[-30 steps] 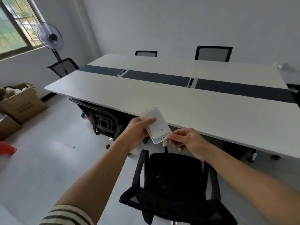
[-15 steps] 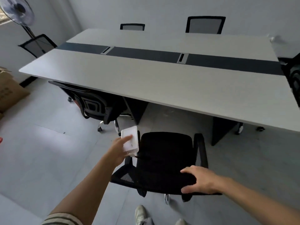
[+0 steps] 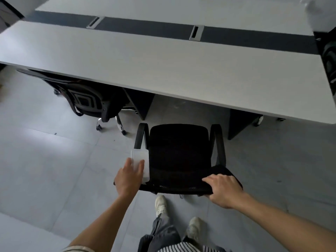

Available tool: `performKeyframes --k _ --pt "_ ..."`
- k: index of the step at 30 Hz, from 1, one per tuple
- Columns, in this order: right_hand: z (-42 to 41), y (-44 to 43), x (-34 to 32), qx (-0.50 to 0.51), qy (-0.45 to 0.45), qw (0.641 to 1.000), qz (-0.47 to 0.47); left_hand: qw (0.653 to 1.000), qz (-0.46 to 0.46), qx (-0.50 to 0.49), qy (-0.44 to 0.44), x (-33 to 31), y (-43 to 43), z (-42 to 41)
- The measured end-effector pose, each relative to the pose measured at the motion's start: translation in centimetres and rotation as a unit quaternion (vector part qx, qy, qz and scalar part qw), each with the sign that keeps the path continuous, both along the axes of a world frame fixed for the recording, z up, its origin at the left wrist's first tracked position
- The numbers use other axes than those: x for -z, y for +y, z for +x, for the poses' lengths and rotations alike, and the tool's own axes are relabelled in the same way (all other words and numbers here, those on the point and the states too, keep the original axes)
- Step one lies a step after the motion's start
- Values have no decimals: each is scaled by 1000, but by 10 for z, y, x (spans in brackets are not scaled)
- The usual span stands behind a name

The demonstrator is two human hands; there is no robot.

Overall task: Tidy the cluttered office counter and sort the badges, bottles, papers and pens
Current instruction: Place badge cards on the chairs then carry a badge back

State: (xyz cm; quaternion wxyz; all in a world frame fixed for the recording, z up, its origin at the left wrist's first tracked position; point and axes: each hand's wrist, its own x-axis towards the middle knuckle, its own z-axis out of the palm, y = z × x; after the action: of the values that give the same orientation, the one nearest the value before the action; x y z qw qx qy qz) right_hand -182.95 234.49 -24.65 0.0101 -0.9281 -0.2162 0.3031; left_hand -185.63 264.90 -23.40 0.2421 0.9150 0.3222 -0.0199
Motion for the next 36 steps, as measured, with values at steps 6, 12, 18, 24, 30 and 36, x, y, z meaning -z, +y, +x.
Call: performKeyframes --k 6,12,18,24,30,36 --pt "76 4 -7 33 -15 999 7 1000 0 21 -14 6 7 83" --pt "162 12 -12 62 -33 998 -7 998 -18 44 -32 9 15 179" --pt "250 32 -12 110 -42 993 -24 997 -33 63 -19 5 33 284" --pt "312 48 -2 146 -37 989 -8 997 -20 78 -13 2 48 366" --pt "331 60 5 147 -26 989 1 996 12 85 1 6 60 403" --pt "339 62 3 103 11 995 3 993 -112 1 -45 -4 68 412"
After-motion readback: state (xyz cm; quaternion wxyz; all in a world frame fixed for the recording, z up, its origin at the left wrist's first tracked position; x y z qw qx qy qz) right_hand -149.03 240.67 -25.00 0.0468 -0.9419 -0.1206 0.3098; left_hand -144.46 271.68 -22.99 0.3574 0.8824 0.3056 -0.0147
